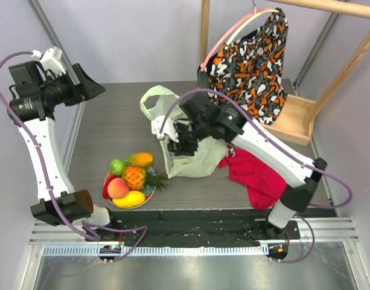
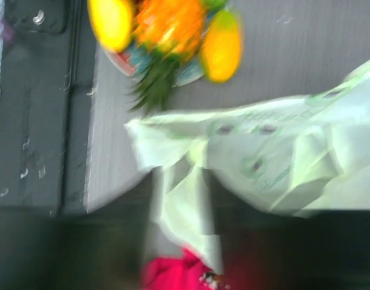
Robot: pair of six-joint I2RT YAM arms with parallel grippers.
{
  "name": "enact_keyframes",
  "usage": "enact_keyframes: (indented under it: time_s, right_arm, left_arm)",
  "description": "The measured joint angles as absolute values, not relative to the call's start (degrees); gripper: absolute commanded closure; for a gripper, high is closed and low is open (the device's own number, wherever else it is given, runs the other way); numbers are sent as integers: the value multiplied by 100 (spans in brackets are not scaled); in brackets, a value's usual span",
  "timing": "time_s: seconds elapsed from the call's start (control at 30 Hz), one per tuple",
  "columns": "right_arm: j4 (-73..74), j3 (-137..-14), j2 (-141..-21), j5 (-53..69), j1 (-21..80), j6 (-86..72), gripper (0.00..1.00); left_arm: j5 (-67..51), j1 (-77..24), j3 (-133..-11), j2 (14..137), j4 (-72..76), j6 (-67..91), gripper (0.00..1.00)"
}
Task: Take the fake fruits out of the plastic bag
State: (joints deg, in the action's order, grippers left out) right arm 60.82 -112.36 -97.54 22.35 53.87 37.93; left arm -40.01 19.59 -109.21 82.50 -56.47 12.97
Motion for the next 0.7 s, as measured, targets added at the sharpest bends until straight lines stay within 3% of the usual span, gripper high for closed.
enact_keyframes:
  time_s: [0.07, 0.23, 0.4, 0.57, 0.7]
  right_arm:
    - [6355, -10853, -9369, 2121, 5468, 4093, 98]
    - [7218, -9085, -8705, 1789, 5308, 4851, 99]
    - [7456, -7975, -9745, 1210, 4737, 5376, 98]
    - [6622, -8890, -11181, 550, 4576, 5369, 98]
    - [5671, -11616, -12604, 95, 4598, 5269, 98]
  left_arm:
    - [-4005, 1959, -10938, 8296, -5647, 1280, 11]
    - [-3940, 1962, -10814, 8270, -5625, 1127, 11]
    - [-3708, 1964, -10639, 8261, -5690, 843, 11]
    - [-3404, 1962, -10562, 8237, -5798, 528, 10]
    - [-3142, 1964, -10433, 8178, -5898, 305, 10]
